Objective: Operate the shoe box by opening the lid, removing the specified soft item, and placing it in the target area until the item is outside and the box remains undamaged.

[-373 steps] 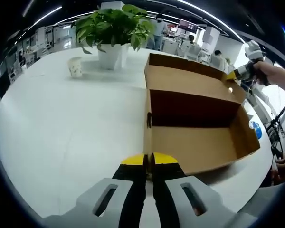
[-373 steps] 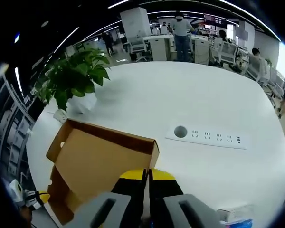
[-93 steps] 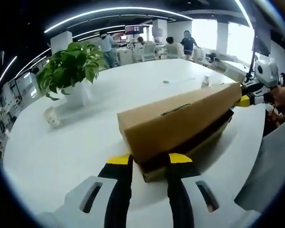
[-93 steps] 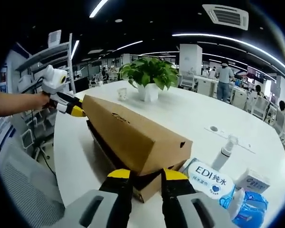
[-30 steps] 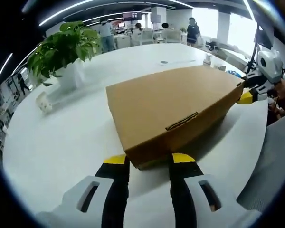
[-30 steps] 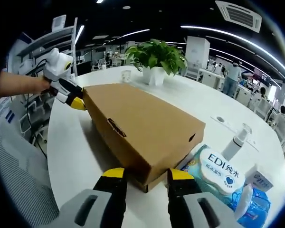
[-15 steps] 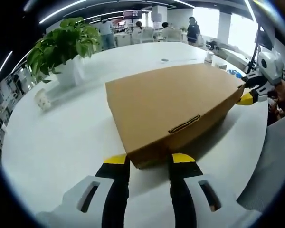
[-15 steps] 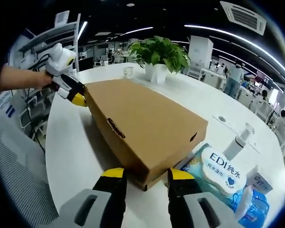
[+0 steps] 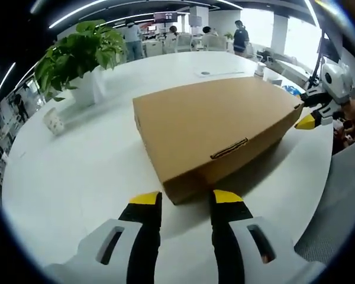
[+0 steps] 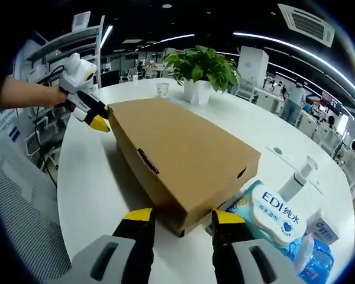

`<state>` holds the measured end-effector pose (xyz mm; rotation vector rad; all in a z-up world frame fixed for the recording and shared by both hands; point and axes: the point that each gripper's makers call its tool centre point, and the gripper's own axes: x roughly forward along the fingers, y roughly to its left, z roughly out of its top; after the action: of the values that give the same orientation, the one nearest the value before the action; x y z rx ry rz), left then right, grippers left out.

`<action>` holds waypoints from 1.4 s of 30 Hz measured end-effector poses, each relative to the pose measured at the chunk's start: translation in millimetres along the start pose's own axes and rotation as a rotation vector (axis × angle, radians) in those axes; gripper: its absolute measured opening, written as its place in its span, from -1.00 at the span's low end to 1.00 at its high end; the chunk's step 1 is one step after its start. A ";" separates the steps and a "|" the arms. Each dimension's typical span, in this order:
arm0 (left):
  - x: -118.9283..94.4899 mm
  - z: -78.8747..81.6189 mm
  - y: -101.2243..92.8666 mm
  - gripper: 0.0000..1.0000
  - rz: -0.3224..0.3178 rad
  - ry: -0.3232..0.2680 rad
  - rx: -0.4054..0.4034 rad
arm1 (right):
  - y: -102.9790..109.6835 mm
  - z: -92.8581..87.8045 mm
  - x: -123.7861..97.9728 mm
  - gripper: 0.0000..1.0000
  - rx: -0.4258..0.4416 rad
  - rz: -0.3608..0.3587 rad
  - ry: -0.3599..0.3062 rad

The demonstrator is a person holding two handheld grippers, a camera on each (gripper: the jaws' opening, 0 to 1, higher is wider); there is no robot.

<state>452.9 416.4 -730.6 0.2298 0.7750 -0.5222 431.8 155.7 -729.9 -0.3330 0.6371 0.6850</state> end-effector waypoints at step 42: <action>-4.8 19.7 -1.7 -0.35 -0.004 -0.065 0.075 | -3.5 16.5 0.5 -0.16 0.025 0.010 -0.073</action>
<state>461.1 409.1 -713.5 0.2793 0.6937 -0.5608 441.6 161.3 -717.4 -0.2804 0.5777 0.6946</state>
